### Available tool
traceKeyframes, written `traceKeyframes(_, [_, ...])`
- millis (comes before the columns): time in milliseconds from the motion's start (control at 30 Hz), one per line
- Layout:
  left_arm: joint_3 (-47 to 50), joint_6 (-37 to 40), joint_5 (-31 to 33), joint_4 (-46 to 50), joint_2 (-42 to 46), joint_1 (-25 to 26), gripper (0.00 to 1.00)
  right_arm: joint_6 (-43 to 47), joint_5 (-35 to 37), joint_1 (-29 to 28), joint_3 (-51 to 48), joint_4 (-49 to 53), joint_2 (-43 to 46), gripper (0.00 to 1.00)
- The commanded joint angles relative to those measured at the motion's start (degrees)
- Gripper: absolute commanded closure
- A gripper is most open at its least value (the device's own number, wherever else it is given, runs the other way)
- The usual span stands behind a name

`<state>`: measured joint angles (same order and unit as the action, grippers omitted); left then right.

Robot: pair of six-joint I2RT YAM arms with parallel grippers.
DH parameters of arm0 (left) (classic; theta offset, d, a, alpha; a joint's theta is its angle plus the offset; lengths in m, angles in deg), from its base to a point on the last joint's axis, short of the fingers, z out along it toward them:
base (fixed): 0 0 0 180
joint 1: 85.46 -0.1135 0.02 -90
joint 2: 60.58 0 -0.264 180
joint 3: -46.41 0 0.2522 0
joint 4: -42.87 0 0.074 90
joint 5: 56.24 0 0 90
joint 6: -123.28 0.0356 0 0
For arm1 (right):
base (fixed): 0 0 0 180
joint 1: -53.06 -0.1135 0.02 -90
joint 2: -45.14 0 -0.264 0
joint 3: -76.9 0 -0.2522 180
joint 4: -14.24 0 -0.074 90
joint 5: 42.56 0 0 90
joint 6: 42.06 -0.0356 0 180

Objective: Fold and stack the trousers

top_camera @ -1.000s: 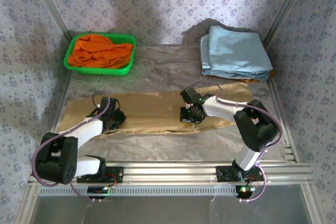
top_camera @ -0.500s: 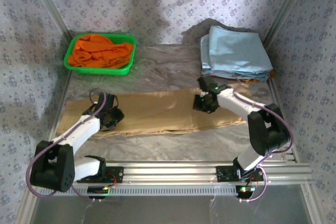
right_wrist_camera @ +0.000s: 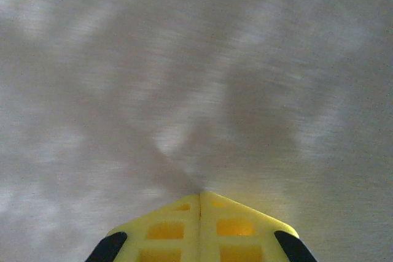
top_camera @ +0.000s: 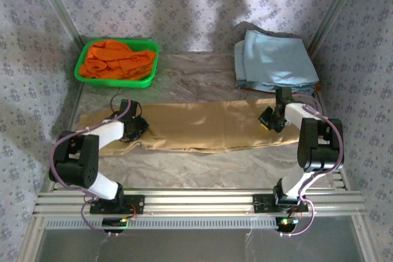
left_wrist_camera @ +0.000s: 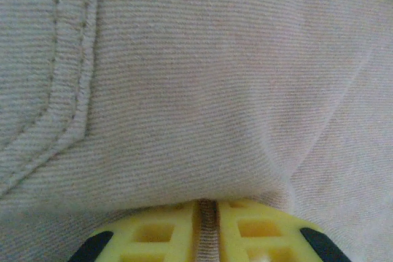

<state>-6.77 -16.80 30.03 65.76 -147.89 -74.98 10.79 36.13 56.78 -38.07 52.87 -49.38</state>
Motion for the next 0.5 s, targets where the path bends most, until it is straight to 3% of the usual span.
traceKeyframes(0, [-0.36,0.95,-1.29,0.33,-4.82,-1.92,0.85,-0.20,-1.69,3.35,-3.67,0.38,0.51,1.00])
traceKeyframes(367, [0.94,4.41,-3.22,2.82,1.59,-4.77,0.82,8.77,-1.87,10.61,-1.06,11.02,8.32,1.00])
traceKeyframes(400, [1.26,4.62,-3.15,3.37,2.79,-4.77,0.81,8.99,-1.06,10.69,-0.24,11.84,9.15,0.98])
traceKeyframes(467, [1.87,5.07,-2.32,4.91,5.62,-4.75,0.77,9.41,2.77,10.69,2.12,14.07,10.61,0.81])
